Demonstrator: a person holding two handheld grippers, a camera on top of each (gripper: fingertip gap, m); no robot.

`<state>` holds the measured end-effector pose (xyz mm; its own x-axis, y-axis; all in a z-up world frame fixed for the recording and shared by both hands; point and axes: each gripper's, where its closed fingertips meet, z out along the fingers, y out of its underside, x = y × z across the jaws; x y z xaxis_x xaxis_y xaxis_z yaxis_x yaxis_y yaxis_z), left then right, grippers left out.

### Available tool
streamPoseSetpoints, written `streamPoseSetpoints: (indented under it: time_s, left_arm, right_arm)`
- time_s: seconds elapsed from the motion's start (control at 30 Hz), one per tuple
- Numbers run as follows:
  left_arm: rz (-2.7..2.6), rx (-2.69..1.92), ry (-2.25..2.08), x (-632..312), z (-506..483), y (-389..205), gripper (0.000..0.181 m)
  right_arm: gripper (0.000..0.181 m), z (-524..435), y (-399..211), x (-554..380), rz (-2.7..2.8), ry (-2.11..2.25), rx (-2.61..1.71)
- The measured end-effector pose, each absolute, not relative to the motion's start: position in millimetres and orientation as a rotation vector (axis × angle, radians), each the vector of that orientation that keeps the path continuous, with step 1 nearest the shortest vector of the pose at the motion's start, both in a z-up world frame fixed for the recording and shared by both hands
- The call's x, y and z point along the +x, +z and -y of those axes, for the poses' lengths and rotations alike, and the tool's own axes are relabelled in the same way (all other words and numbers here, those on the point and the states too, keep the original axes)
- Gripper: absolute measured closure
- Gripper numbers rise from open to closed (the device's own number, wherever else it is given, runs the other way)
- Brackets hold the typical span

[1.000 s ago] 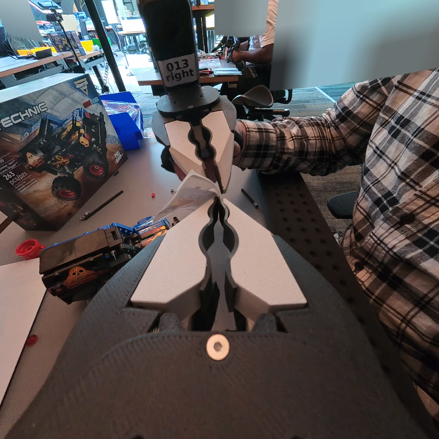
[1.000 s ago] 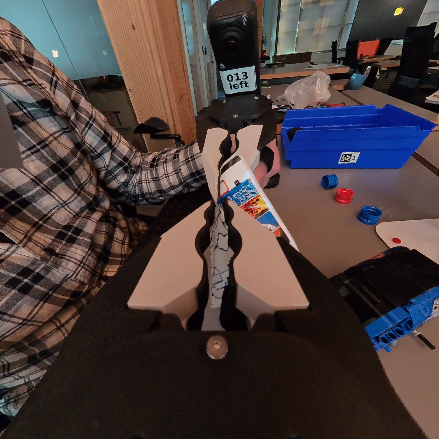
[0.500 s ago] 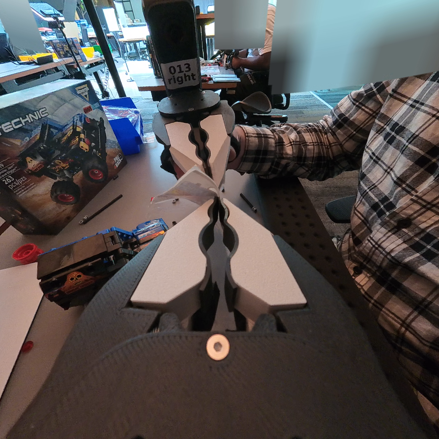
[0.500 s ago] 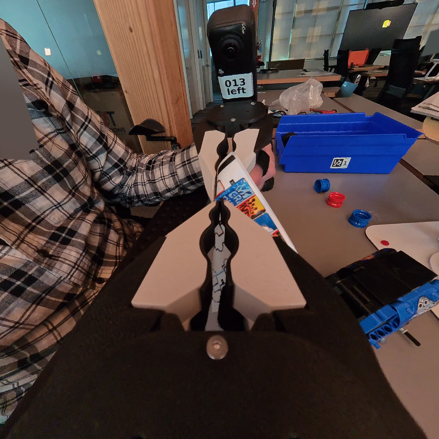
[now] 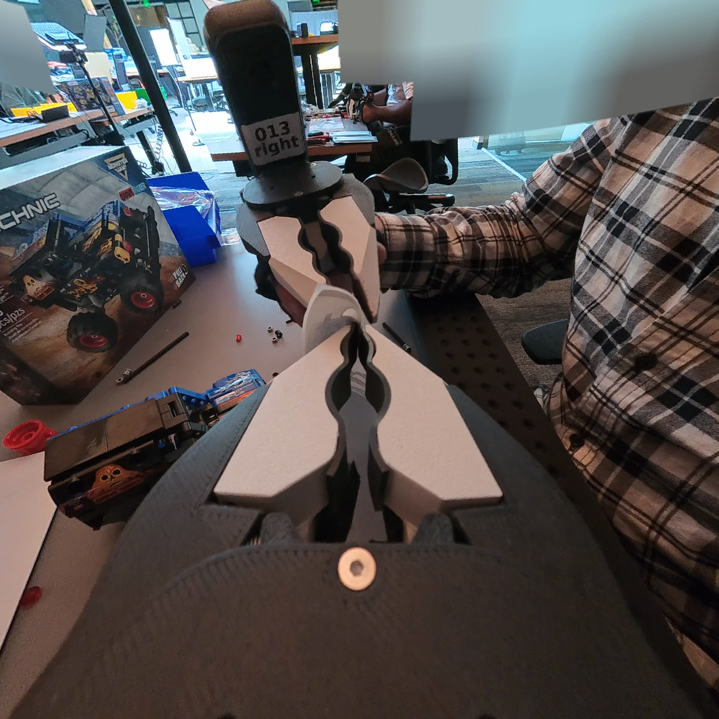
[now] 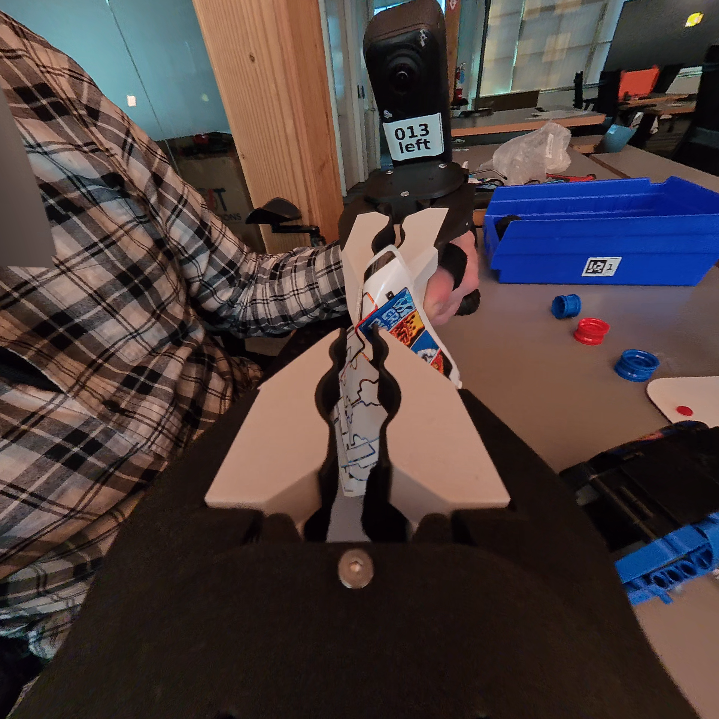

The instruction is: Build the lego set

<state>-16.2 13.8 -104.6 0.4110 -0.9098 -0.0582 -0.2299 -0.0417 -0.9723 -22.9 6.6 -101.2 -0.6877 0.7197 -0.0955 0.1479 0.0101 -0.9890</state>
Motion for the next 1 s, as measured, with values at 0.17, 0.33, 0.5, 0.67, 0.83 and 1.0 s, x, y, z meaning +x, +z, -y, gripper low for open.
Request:
streamPoseSetpoints:
  time_s: [0.17,0.33,0.5,0.67,0.83,1.0]
  left_arm:
    - [-1.054,-1.533,-0.768,-14.6,-12.3,-103.4,0.181]
    - [-1.072,-1.53,-0.768,-12.0,-11.0,-104.5,0.181]
    - [-1.066,-1.525,-0.774,-11.7,-11.1,-104.0,0.181]
    - [-1.056,-1.529,-0.775,-12.9,-12.2,-103.7,0.181]
    - [-1.05,-1.532,-0.774,-13.8,-13.4,-104.0,0.181]
    - [-1.05,-1.53,-0.776,-13.5,-13.6,-104.0,0.181]
  right_arm:
    - [0.175,-5.8,-98.7,-21.0,1.846,1.775,-0.879]
    - [0.179,-4.7,-97.5,-19.0,1.843,1.829,-0.875]
    - [0.175,-3.6,-97.6,-19.3,1.845,1.829,-0.873]
    - [0.181,-5.8,-97.7,-20.5,1.842,1.773,-0.869]
    - [0.178,-5.9,-98.1,-21.3,1.845,1.748,-0.87]
    - [0.18,-6.7,-98.2,-22.1,1.843,1.719,-0.863]
